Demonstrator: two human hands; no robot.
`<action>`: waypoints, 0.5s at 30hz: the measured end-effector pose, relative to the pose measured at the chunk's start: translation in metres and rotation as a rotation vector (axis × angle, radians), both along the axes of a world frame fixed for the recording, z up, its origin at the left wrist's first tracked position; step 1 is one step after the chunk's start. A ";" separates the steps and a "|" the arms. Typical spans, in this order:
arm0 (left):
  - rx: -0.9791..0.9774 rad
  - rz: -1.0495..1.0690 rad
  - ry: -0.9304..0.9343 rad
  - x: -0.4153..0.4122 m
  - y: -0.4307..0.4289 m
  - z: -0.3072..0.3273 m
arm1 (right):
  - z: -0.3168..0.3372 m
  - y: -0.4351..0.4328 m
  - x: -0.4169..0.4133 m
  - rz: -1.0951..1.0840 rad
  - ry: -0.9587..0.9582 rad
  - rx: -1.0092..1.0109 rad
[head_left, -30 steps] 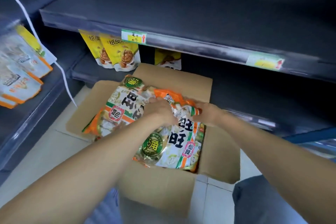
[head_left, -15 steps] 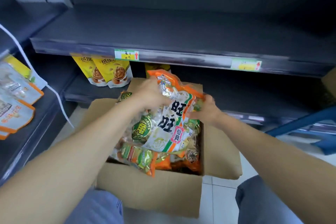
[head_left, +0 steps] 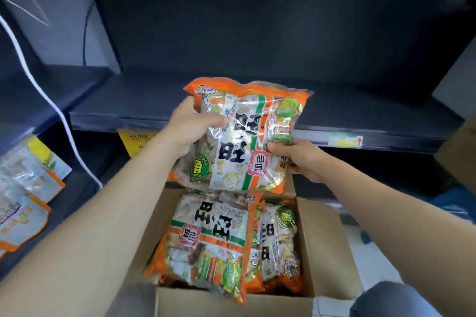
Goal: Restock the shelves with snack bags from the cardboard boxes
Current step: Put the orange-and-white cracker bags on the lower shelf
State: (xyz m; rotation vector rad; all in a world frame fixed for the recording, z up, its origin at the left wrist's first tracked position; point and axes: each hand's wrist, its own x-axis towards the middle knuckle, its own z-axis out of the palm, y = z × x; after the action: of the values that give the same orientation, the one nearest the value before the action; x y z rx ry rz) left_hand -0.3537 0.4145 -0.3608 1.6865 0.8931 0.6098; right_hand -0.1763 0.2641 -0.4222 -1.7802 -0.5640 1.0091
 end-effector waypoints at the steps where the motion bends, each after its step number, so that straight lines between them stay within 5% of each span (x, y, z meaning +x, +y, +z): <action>1: 0.004 0.005 -0.056 0.000 0.002 0.006 | 0.007 0.004 0.002 -0.012 -0.028 0.019; 4: 0.118 -0.068 -0.097 0.008 0.004 0.025 | 0.037 0.014 0.006 -0.131 -0.111 0.136; 10: 0.272 -0.257 0.180 0.060 -0.005 0.053 | 0.073 0.005 0.050 -0.357 -0.198 0.263; 15: 0.297 -0.278 0.090 0.131 -0.016 0.051 | 0.086 -0.018 0.112 -0.462 -0.305 0.272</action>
State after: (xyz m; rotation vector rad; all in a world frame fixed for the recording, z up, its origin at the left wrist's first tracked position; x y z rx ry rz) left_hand -0.2227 0.3986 -0.3102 2.0758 0.6352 0.4975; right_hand -0.0641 0.2457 -0.3363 -1.7169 -0.4209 0.3303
